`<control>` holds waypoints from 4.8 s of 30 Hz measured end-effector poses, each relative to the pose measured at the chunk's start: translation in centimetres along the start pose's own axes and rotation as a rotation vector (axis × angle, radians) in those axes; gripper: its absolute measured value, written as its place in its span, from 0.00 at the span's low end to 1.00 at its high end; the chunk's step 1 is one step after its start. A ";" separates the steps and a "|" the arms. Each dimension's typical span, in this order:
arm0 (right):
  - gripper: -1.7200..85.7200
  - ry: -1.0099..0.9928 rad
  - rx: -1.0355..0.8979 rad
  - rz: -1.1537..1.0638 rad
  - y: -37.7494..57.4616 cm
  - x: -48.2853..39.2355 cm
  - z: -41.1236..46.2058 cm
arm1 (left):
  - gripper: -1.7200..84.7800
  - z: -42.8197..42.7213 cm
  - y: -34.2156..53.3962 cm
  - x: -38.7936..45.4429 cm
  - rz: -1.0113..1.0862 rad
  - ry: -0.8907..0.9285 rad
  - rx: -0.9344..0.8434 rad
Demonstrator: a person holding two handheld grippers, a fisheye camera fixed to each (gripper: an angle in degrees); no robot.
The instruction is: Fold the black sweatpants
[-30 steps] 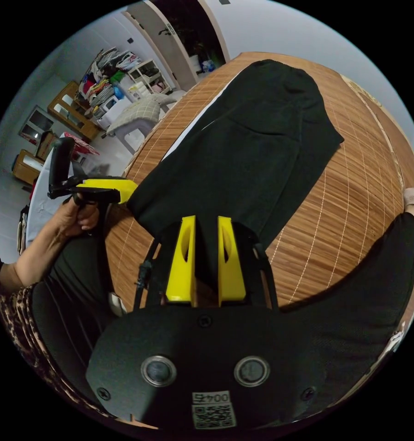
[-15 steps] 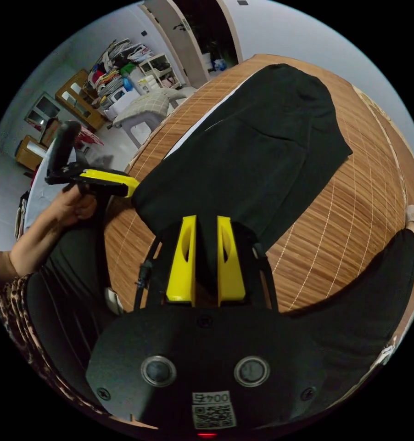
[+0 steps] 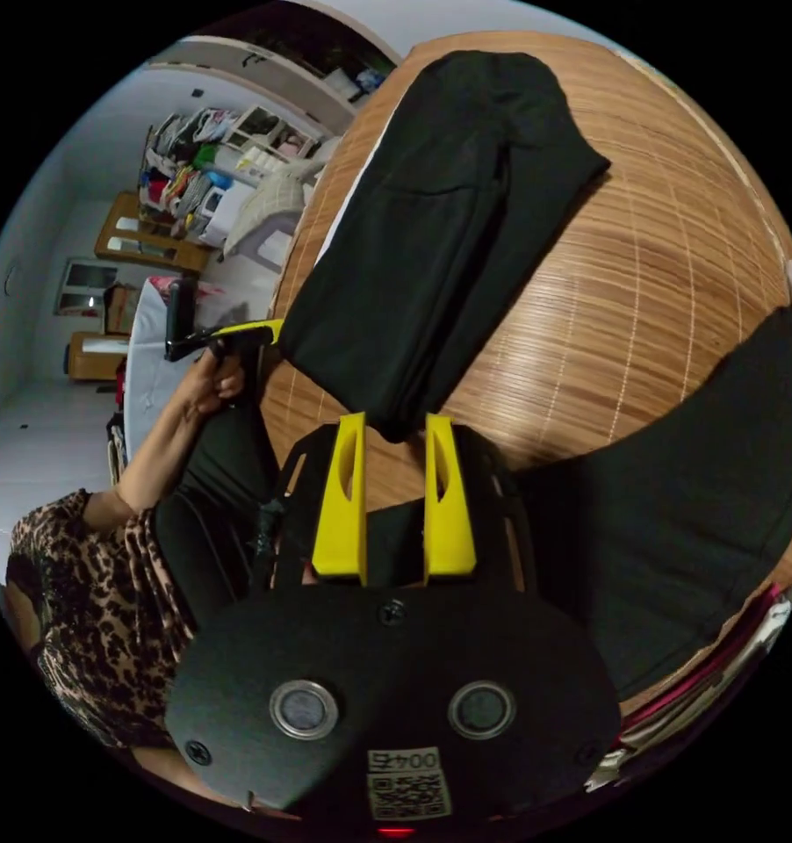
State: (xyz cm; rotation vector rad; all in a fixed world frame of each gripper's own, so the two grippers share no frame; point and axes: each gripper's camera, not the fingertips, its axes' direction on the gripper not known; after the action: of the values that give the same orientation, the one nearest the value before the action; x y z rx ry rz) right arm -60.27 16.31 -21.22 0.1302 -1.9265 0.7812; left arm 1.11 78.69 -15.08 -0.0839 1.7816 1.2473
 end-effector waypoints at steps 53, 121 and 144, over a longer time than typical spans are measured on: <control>0.09 0.130 0.361 -0.157 -21.9 9.8 -7.6 | 0.06 13.2 -26.9 10.3 0.061 -0.300 0.080; 0.14 -0.219 0.395 0.050 -36.8 29.2 -13.6 | 0.05 25.0 -34.1 13.4 0.320 -0.679 0.214; 0.08 -0.283 0.499 -0.124 -34.7 25.3 -15.7 | 0.23 14.1 -42.1 1.8 0.321 -0.221 0.106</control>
State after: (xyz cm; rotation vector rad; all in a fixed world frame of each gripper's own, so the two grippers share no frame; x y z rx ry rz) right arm -46.09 4.11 20.49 0.6895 -1.9206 1.1955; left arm 30.97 69.97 -46.79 0.4005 1.7062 1.3239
